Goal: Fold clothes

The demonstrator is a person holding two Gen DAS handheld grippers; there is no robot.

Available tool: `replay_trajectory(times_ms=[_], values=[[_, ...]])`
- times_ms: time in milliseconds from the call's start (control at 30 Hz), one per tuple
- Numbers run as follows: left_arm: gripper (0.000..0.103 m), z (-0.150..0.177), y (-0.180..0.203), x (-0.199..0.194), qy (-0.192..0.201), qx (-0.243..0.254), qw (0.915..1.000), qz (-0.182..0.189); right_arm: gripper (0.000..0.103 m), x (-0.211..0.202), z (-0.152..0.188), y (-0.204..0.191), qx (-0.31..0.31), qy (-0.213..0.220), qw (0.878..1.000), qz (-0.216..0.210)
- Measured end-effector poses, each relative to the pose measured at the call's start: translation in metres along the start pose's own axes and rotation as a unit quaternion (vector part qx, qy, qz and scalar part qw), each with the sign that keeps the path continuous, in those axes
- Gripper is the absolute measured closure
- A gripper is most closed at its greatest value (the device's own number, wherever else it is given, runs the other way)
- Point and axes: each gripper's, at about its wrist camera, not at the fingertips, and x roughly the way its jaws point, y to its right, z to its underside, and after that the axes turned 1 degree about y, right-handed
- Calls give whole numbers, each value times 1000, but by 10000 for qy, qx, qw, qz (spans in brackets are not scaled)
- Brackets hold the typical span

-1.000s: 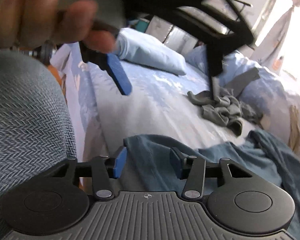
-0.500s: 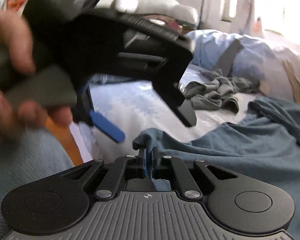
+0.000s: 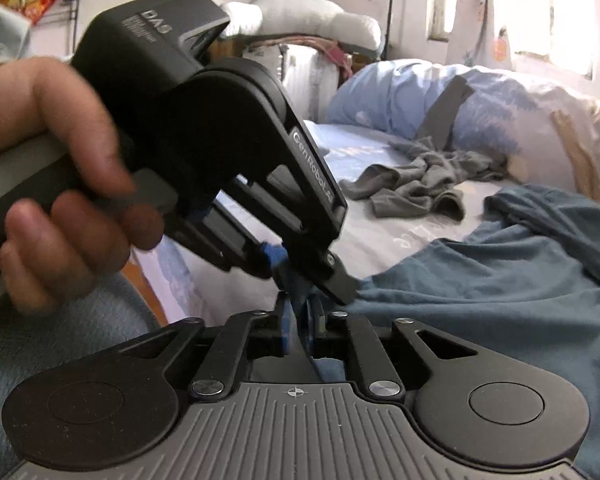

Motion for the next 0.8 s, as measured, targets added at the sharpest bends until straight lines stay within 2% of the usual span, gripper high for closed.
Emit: replay_trajectory(times_ms=[67, 133, 300, 400, 567, 800], values=[[91, -1, 0, -3, 19, 43, 10000, 77, 66, -5, 7, -6, -156, -2, 9997, 174], [92, -2, 2, -9, 101, 1, 9997, 217, 58, -6, 12, -9, -286, -17, 9990, 339], [92, -8, 14, -27, 345, -101, 9976, 592, 56, -4, 11, -12, -599, 89, 9942, 884], [92, -11, 21, -34, 462, -186, 9956, 795, 54, -3, 13, -9, -797, 107, 9867, 1411], [93, -13, 27, -43, 590, -350, 9912, 1135, 54, -10, 33, 14, -869, -153, 9748, 2048], [93, -20, 25, -52, 811, -658, 9815, 1604, 54, -43, 69, 59, -538, -699, 9538, 2871]])
